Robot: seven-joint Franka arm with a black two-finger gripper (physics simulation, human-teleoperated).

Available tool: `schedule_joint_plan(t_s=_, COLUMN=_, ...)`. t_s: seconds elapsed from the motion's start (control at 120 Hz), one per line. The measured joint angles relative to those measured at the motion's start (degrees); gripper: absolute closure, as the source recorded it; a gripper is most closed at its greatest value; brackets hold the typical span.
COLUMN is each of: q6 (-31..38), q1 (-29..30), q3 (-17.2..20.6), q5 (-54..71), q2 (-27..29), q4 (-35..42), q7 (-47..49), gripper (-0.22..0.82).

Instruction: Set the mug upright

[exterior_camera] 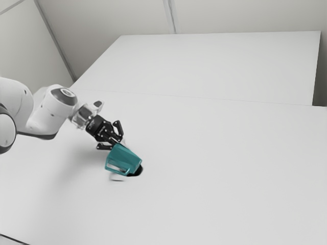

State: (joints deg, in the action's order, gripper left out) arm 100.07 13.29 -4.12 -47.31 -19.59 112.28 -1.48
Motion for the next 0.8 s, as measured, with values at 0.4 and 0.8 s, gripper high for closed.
schedule_joint_plan(t_s=0.4, q6=8.06, q1=-2.38, q3=7.81, q5=22.63, q2=6.09, q4=-3.81, q7=2.36, gripper=0.78)
schedule_joint_plan(t_s=0.8, q6=20.20, q1=-6.92, q3=9.79, q5=49.99, q2=9.92, q4=-0.93, q7=5.18, gripper=0.78)
